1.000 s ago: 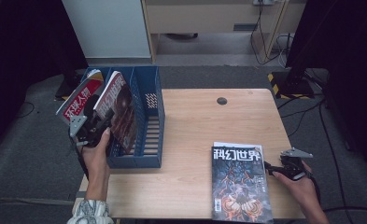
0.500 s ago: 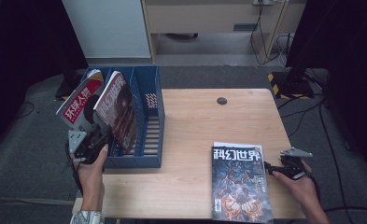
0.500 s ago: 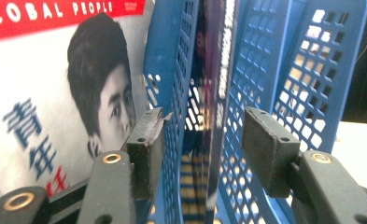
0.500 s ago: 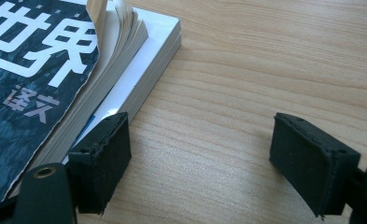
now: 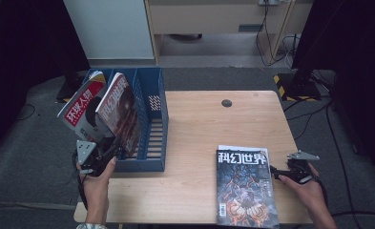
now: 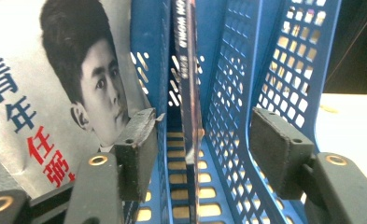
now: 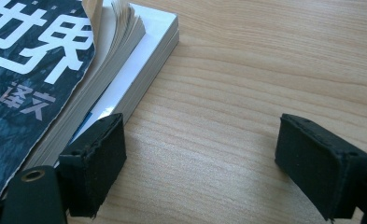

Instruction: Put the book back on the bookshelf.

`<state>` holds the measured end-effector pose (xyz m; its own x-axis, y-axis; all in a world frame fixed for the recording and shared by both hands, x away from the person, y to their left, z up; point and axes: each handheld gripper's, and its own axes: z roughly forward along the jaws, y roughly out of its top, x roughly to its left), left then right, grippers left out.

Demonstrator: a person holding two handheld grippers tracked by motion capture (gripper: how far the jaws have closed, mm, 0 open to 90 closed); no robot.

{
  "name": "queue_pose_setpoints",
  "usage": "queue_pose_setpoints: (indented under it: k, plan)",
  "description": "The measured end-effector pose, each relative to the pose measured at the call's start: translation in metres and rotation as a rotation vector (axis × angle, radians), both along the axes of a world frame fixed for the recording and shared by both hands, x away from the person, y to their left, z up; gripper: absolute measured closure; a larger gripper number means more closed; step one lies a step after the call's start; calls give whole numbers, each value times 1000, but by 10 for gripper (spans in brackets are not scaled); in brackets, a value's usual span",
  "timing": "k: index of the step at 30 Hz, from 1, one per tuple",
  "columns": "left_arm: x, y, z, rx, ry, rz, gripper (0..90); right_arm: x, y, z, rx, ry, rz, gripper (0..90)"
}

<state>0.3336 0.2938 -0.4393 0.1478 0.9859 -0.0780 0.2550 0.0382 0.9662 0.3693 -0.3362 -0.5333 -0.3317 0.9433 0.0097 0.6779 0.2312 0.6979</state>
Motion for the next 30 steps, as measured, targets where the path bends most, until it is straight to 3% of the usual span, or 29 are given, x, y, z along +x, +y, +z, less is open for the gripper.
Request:
queue_pose_setpoints:
  k: [8,16,30]
  plan:
    - [-3,-8,-2,33,16,-31,357,0,1,3,1,21,-1,172]
    - [-5,-13,-3,24,26,-50,311,-3,-3,9,-6,7,7,294]
    - [-4,-27,2,32,29,-121,254,-17,-7,26,5,-69,11,481]
